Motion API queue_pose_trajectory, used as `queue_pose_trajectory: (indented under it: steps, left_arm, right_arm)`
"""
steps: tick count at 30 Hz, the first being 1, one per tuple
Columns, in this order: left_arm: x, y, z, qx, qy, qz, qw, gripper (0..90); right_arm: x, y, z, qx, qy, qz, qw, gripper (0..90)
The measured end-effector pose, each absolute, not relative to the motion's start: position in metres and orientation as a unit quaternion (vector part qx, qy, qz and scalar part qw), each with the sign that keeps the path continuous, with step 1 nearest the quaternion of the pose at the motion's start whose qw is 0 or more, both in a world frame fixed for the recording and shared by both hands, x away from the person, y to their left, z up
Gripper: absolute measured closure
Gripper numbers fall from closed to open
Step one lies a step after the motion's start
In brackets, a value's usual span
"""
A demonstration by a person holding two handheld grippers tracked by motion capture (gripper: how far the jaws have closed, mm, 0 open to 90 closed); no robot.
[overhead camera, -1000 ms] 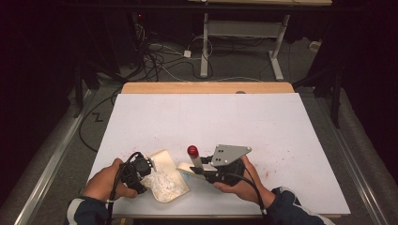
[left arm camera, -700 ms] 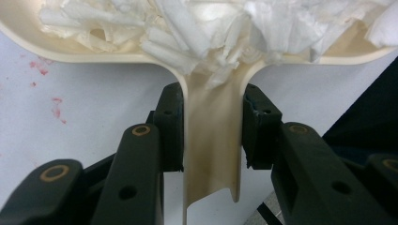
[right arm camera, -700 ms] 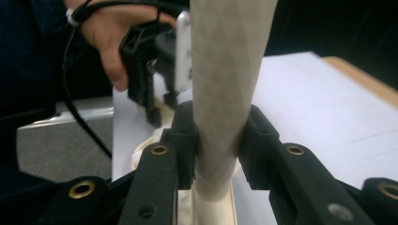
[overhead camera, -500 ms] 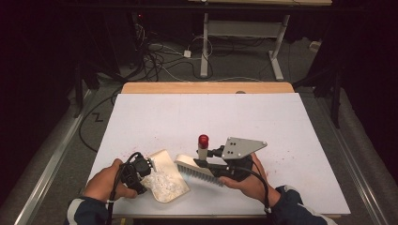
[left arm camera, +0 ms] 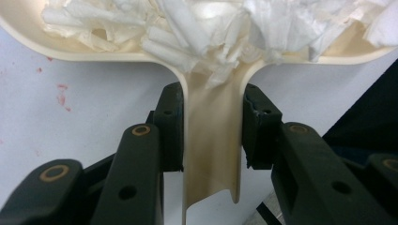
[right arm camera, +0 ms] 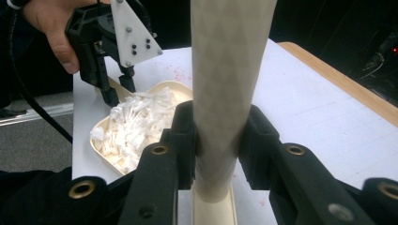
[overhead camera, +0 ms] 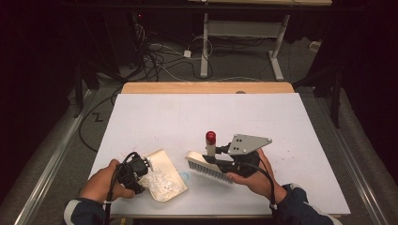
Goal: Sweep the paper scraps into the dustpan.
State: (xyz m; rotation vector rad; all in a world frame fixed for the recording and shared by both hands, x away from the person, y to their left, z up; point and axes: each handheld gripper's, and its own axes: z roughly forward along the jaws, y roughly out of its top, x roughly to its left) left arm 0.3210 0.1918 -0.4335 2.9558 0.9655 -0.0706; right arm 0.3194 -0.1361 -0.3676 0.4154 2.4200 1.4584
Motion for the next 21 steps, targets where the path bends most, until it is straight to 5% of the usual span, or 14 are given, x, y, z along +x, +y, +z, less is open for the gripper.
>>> queue_pose_trajectory:
  steps: [21]
  left_arm:
    - [0.335,0.217,-0.434,0.92,0.381,-0.001,0.093,62.3]
  right_arm:
    - [0.334,-0.202,-0.355,0.2,0.819,0.512,0.166,71.0]
